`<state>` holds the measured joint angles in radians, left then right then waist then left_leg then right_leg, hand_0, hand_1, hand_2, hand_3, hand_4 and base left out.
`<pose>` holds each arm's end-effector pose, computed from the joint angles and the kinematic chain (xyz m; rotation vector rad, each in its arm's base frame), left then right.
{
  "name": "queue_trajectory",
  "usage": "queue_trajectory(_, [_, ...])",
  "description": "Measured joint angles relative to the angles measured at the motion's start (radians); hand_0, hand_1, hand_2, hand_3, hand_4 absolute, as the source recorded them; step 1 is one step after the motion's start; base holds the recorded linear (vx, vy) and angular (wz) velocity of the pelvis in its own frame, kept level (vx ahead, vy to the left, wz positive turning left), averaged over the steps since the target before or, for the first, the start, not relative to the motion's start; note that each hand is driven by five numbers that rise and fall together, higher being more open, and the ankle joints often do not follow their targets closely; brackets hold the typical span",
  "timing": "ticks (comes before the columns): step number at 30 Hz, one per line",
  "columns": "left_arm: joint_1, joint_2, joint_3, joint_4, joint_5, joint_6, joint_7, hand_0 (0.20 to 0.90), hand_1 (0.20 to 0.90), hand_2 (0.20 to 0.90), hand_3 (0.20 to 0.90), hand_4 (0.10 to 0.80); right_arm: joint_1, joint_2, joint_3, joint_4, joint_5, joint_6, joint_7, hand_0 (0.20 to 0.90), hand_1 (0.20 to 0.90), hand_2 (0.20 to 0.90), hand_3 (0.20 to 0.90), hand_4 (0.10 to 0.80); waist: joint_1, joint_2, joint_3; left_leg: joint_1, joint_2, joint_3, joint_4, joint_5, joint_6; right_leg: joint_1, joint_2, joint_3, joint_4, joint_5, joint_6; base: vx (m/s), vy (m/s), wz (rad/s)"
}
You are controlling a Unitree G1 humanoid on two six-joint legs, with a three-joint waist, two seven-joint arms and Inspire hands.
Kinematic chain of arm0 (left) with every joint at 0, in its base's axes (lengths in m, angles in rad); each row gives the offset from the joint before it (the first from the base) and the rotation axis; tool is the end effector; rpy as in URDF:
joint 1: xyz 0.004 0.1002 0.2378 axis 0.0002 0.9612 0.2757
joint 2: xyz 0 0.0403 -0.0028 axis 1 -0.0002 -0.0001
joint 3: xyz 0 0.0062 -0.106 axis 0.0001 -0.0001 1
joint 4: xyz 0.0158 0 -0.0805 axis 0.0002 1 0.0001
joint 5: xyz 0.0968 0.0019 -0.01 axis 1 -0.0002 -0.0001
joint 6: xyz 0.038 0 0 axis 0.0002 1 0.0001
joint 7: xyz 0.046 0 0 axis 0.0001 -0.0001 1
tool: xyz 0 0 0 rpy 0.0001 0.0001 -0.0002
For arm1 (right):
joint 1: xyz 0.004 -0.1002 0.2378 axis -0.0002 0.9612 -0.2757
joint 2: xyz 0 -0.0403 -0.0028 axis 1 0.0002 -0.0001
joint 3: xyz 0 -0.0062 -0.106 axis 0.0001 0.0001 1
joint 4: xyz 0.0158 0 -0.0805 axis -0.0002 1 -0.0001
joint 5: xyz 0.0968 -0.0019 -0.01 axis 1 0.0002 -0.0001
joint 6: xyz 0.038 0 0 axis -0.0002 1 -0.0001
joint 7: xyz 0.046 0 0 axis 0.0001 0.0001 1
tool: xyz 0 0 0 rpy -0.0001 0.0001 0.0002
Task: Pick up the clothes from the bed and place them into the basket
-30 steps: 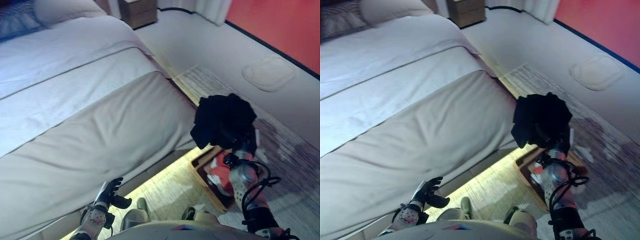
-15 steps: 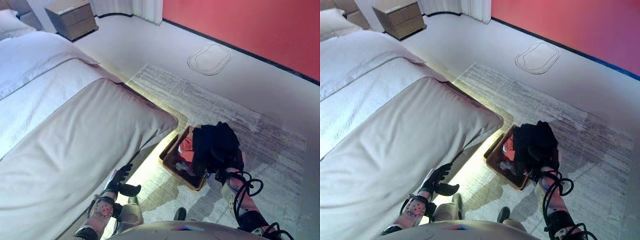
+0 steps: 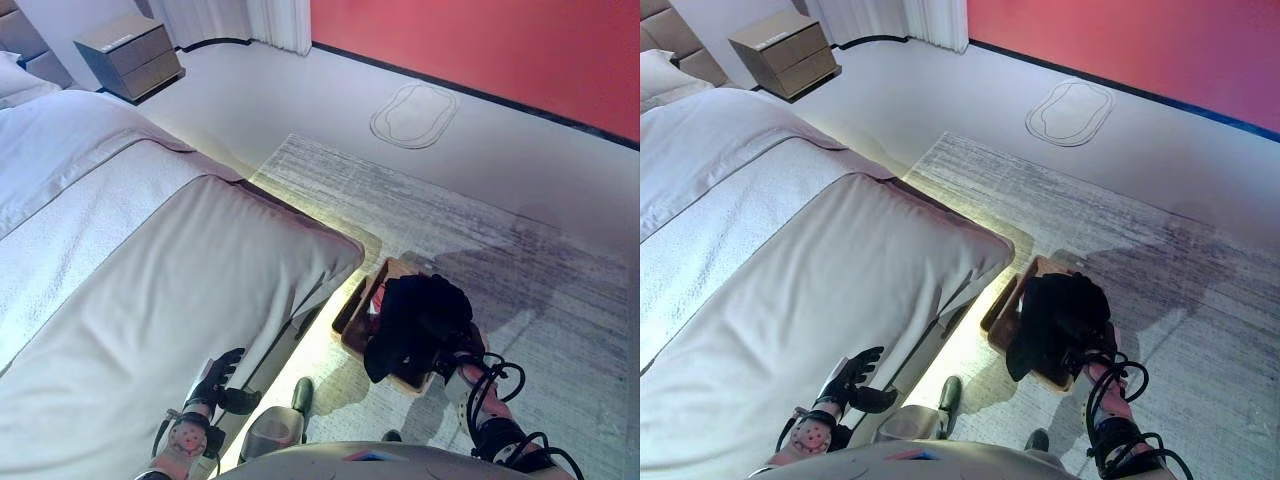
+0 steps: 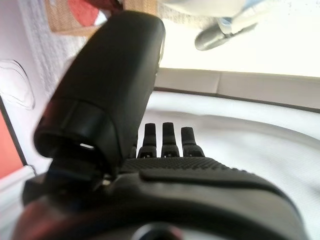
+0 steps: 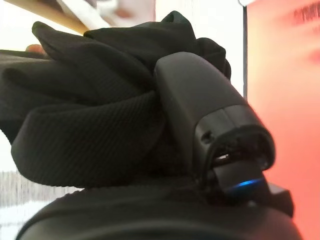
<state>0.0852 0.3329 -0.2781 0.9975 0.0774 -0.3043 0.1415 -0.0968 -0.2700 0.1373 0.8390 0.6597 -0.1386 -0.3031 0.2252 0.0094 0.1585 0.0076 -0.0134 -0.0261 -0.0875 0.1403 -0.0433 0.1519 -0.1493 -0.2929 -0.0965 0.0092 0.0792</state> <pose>0.0855 0.2287 -0.0972 0.5169 0.7790 -0.0668 0.1682 -0.2170 -0.0651 0.1993 0.6281 -0.5311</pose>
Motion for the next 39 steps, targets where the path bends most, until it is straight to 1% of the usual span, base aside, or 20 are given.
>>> queue_trajectory(2, [0.008,-0.002,0.0,-0.001,0.0,-0.006,-0.016,0.9,0.9,0.9,0.9,0.8,-0.019,-0.012,-0.019,0.009,0.0,0.007,0.009,0.3,0.3,0.3,0.2,0.1,0.016,0.006,-0.005,0.0,0.002,-0.004,0.0,0.0,0.0,0.004,0.003,-0.004,0.0,-0.003,0.005,0.022,-0.03,0.05])
queue_trajectory(7, [0.034,-0.008,-0.004,-0.002,0.001,-0.021,-0.03,0.9,0.9,0.9,0.9,0.8,-0.071,-0.052,-0.051,0.066,-0.004,0.014,0.026,0.3,0.3,0.3,0.2,0.1,0.028,0.013,-0.009,-0.002,0.014,-0.022,0.0,0.002,-0.007,0.008,0.011,-0.022,-0.001,-0.011,0.014,0.002,-0.013,0.09])
queue_trajectory(9, [0.046,-0.01,-0.022,-0.001,0.001,-0.026,-0.031,0.9,0.9,0.9,0.9,0.8,-0.08,-0.079,-0.062,0.086,-0.005,0.014,0.028,0.3,0.3,0.3,0.2,0.1,0.041,0.025,-0.016,-0.008,0.015,-0.025,0.0,-0.002,-0.013,0.004,0.012,-0.025,0.0,-0.011,0.015,0.001,-0.012,0.07])
queue_trajectory(11, [0.065,-0.012,-0.024,0.001,0.001,-0.026,-0.031,0.9,0.9,0.9,0.9,0.8,-0.098,-0.104,-0.083,0.11,-0.006,0.029,0.021,0.3,0.3,0.3,0.2,0.1,0.046,0.041,-0.026,-0.023,0.013,-0.032,0.0,0.001,-0.023,-0.007,0.012,-0.031,0.0,-0.011,0.015,0.001,-0.015,0.06])
queue_trajectory(14, [0.073,-0.011,-0.024,0.014,0.001,-0.026,-0.031,0.9,0.9,0.9,0.9,0.8,-0.119,-0.111,-0.099,0.159,-0.008,0.037,0.015,0.3,0.3,0.3,0.2,0.1,0.049,0.052,-0.028,-0.024,0.011,-0.04,0.0,0.007,-0.027,-0.005,0.011,-0.042,0.0,-0.011,0.015,0.024,-0.018,0.1])
queue_trajectory(19, [0.075,-0.011,-0.026,0.019,0.005,-0.033,-0.031,0.9,0.9,0.9,0.9,0.8,-0.143,-0.112,-0.124,0.246,-0.014,0.057,0.001,0.3,0.3,0.3,0.2,0.1,0.077,0.062,-0.029,-0.028,0.011,-0.054,0.0,0.011,-0.03,-0.001,0.013,-0.056,0.0,-0.014,0.018,0.048,-0.02,0.08])
queue_trajectory(21, [0.072,-0.01,-0.032,0.019,0.005,-0.034,-0.032,0.9,0.9,0.9,0.9,0.8,-0.152,-0.115,-0.126,0.27,-0.014,0.057,-0.002,0.3,0.3,0.3,0.2,0.1,0.078,0.065,-0.029,-0.03,0.01,-0.059,0.0,0.013,-0.03,-0.001,0.013,-0.061,0.0,-0.014,0.019,0.003,-0.008,0.09])
queue_trajectory(24, [0.067,-0.01,-0.035,0.019,0.005,-0.051,-0.035,0.9,0.9,0.9,0.9,0.8,-0.183,-0.126,-0.142,0.311,-0.014,0.069,-0.011,0.3,0.3,0.3,0.2,0.1,0.083,0.073,-0.025,-0.038,0.01,-0.073,0.0,0.021,-0.035,-0.002,0.014,-0.075,0.0,-0.015,0.02,0.024,-0.016,0.11])
queue_trajectory(29, [0.059,-0.01,-0.037,0.018,0.004,-0.054,-0.043,0.9,0.9,0.9,0.9,0.8,-0.201,-0.169,-0.142,0.318,-0.016,0.075,-0.015,0.3,0.3,0.3,0.2,0.1,0.102,0.091,-0.014,-0.034,0.009,-0.085,0.0,0.028,-0.04,0.011,0.017,-0.085,0.0,-0.015,0.02,0.057,-0.019,0.07])
queue_trajectory(34, [0.065,-0.01,-0.037,0.019,0.004,-0.054,-0.044,0.9,0.9,0.9,0.9,0.8,-0.22,-0.186,-0.142,0.322,-0.018,0.077,-0.015,0.3,0.3,0.3,0.2,0.1,0.104,0.093,-0.006,-0.033,0.011,-0.089,0.0,0.028,-0.041,0.013,0.019,-0.09,0.0,-0.02,0.019,0.041,0.008,0.03])
queue_trajectory(35, [0.065,-0.01,-0.037,0.019,0.004,-0.054,-0.045,0.9,0.9,0.9,0.9,0.8,-0.22,-0.188,-0.143,0.322,-0.02,0.078,-0.014,0.627,0.627,0.627,0.582,0.482,0.104,0.093,-0.006,-0.033,0.011,-0.089,0.0,0.028,-0.041,0.013,0.018,-0.09,0.0,-0.02,0.019,0.059,-0.005,0.02])
queue_trajectory(36, [0.066,-0.01,-0.037,0.019,0.004,-0.054,-0.045,0.9,0.9,0.9,0.9,0.8,-0.222,-0.188,-0.143,0.323,-0.023,0.083,-0.014,0.9,0.9,0.9,0.9,0.8,0.106,0.094,-0.004,-0.033,0.01,-0.091,0.0,0.026,-0.043,0.014,0.018,-0.093,0.0,-0.02,0.019,0.049,-0.008,0.03])
queue_trajectory(39, [0.063,-0.01,-0.037,0.019,0.004,-0.057,-0.047,0.9,0.9,0.9,0.9,0.8,-0.23,-0.189,-0.143,0.331,-0.024,0.095,-0.007,0.9,0.9,0.9,0.9,0.8,0.106,0.095,0.005,-0.035,0.01,-0.095,0.0,0.024,-0.047,0.014,0.018,-0.097,0.0,-0.02,0.019,0.042,-0.003,0.04])
